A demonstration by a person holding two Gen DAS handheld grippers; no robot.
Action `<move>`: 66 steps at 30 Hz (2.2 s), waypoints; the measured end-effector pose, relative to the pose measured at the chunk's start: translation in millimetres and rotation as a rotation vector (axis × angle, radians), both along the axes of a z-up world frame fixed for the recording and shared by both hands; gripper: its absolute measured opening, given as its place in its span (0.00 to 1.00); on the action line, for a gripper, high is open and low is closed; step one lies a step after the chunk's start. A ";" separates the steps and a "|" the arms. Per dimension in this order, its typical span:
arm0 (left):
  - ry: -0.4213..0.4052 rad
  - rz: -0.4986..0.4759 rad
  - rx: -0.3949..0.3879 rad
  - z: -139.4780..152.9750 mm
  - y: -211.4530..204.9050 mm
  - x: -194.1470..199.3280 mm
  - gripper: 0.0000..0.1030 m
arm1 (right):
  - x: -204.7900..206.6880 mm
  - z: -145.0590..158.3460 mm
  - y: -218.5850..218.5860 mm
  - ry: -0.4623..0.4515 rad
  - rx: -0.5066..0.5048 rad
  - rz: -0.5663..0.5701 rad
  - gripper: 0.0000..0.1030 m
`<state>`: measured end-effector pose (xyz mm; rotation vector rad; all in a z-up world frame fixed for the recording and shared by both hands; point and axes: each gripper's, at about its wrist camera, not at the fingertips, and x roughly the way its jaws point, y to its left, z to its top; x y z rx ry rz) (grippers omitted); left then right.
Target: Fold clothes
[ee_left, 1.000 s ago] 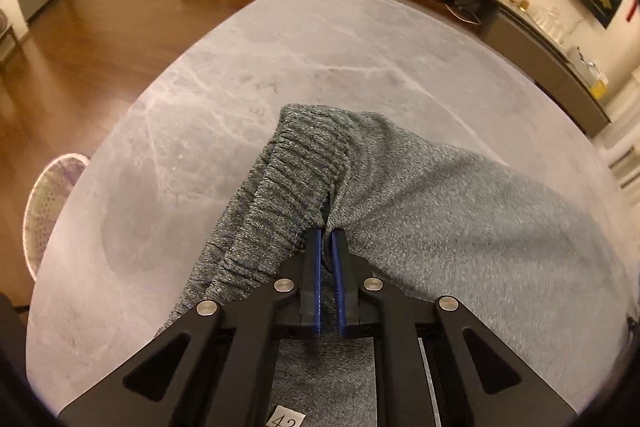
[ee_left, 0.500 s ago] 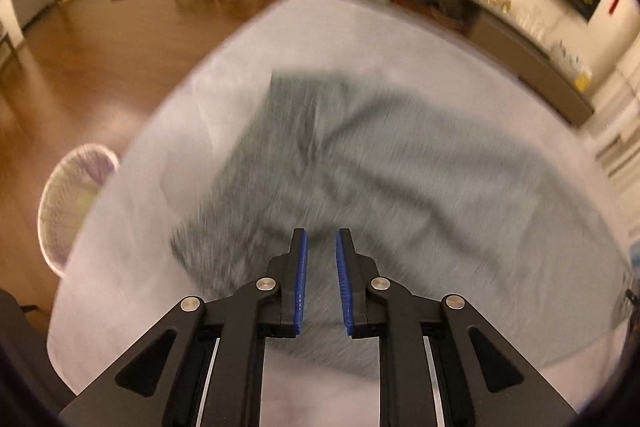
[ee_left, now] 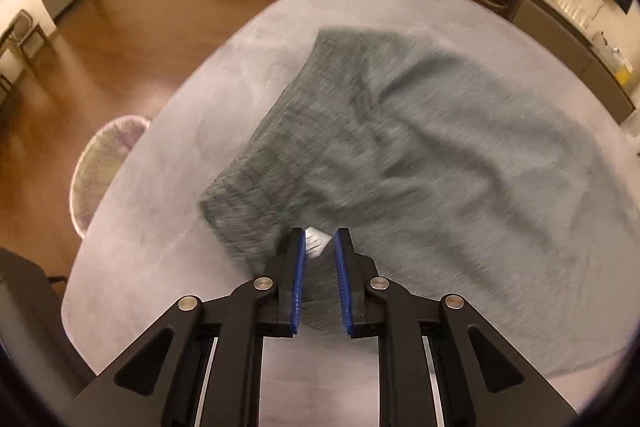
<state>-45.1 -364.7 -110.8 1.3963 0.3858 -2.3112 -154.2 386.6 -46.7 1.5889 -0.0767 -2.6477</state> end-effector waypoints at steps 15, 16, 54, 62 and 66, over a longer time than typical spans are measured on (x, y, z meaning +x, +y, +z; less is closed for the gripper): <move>-0.062 -0.465 0.024 -19.9 264.3 -94.1 0.22 | 37.2 32.6 55.9 0.047 -0.095 -0.138 0.45; -0.033 -0.479 0.040 -10.5 273.8 -94.7 0.23 | 40.7 37.5 59.2 0.067 -0.104 -0.151 0.50; -0.015 -1.040 0.230 11.1 813.2 -185.3 0.67 | 20.1 7.0 86.4 0.121 -0.431 -0.119 0.58; -0.125 -1.026 0.120 -30.8 834.3 -205.6 0.67 | 14.8 1.8 76.8 0.133 -0.357 -0.096 0.59; -0.146 -1.093 0.082 -30.1 843.4 -197.3 0.70 | 10.9 0.6 63.8 0.161 -0.265 -0.040 0.36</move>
